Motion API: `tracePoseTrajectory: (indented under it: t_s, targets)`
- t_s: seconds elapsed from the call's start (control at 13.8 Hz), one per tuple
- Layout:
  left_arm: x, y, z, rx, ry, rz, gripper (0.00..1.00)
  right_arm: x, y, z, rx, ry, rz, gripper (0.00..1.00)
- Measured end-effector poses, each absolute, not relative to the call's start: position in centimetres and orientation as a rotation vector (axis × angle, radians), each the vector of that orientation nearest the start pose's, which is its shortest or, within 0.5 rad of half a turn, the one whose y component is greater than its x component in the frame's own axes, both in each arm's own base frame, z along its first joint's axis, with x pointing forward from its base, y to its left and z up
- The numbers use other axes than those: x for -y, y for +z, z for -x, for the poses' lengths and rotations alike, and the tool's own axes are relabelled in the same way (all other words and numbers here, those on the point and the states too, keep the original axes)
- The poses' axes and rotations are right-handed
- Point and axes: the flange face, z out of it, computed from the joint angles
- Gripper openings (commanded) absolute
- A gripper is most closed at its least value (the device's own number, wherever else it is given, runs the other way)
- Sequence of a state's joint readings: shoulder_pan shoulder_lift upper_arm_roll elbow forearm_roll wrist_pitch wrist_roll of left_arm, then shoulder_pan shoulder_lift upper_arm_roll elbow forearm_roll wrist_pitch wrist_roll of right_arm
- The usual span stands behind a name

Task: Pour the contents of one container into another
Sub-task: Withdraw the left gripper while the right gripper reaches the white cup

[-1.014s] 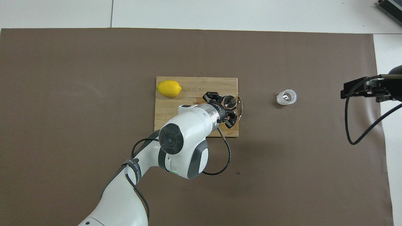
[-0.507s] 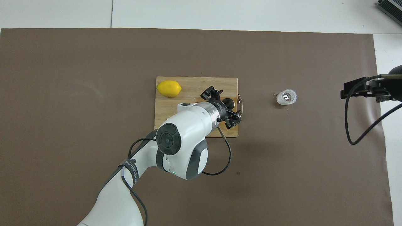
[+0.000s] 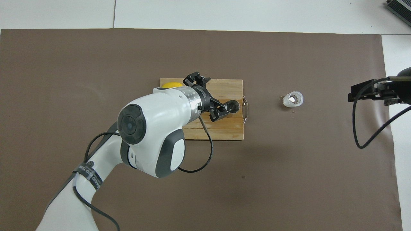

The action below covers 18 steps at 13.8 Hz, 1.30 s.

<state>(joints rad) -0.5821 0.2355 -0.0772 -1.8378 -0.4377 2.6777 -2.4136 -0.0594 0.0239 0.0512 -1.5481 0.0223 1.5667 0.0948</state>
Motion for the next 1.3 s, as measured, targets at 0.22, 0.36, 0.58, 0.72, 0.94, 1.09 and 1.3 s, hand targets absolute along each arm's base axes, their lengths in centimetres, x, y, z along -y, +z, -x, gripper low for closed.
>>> tracePoseTrajectory:
  t_s: [0.22, 0.36, 0.58, 0.72, 0.94, 1.09, 1.3]
  targets:
    - [35.5, 47.3, -55.0, -2.132, -0.301, -1.468, 1.00, -0.2, 62.1, -56.1, 0.040, 0.017, 3.117, 1.00]
    - [33.0, 47.7, -56.0, -2.110, -0.216, -1.581, 1.00, -0.1, 62.0, -56.1, 0.260, 0.017, 3.106, 1.00]
    - [28.7, 48.1, -57.6, -2.062, -0.118, -1.742, 1.00, 0.6, 60.5, -56.5, 0.646, -0.055, 3.058, 1.00]
    - [25.2, 47.9, -58.8, -2.013, -0.087, -1.855, 1.00, 1.4, 58.2, -56.7, 0.880, -0.106, 3.013, 1.00]
    - [19.4, 47.8, -60.5, -1.936, -0.045, -1.986, 1.00, 2.1, 54.3, -57.2, 1.196, -0.215, 2.881, 1.00]
    - [17.0, 47.9, -60.9, -1.839, -0.002, -2.107, 1.00, 2.7, 51.3, -57.1, 1.312, -0.280, 2.777, 1.00]
    - [12.3, 49.9, -61.3, -1.628, 0.097, -2.307, 1.00, 6.4, 45.3, -57.0, 1.425, -0.412, 2.557, 1.00]
